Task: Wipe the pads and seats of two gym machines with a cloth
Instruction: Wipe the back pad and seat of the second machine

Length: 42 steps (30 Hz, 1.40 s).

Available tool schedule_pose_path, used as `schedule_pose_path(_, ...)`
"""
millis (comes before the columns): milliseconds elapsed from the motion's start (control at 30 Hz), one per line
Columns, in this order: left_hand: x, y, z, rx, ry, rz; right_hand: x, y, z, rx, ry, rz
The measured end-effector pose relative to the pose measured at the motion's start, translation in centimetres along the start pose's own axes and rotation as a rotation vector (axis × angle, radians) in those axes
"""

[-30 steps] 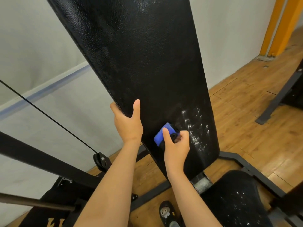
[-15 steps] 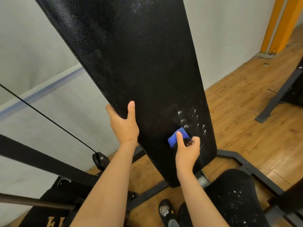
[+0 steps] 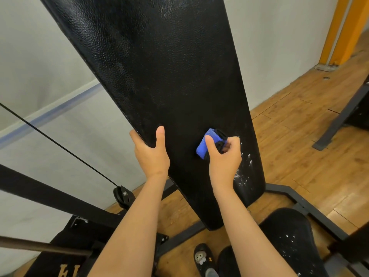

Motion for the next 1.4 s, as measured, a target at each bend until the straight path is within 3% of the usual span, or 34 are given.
schedule_pose_path(300,0.1,-0.3,-0.1,0.014,0.015,0.027,3.6,4.8,-0.8,-0.222,0.082,-0.110)
schedule_pose_path(567,0.0,-0.2,-0.2,0.020,0.020,0.065,1.0,-0.2,1.9,0.005,-0.008,-0.073)
schedule_pose_path(700,0.0,-0.1,-0.3,0.048,0.024,0.068,1.4,-0.2,3.3,0.030,-0.008,-0.091)
schedule_pose_path(967,0.0,-0.2,-0.3,0.060,0.019,0.075,5.0,5.8,1.1,-0.200,0.042,-0.173)
schedule_pose_path(1133,0.1,-0.3,-0.4,0.057,0.018,0.083,5.3,4.3,1.7,-0.295,0.088,-0.014)
schedule_pose_path(1400,-0.1,-0.2,-0.5,0.092,0.026,0.095,3.4,0.3,2.6,-0.043,0.016,0.031)
Point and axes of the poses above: each hand's wrist, its own z-axis towards the middle knuckle, its own x-axis out of the back of the hand, y = z × x, the point moved 2 cm from there along z, towards the middle knuckle
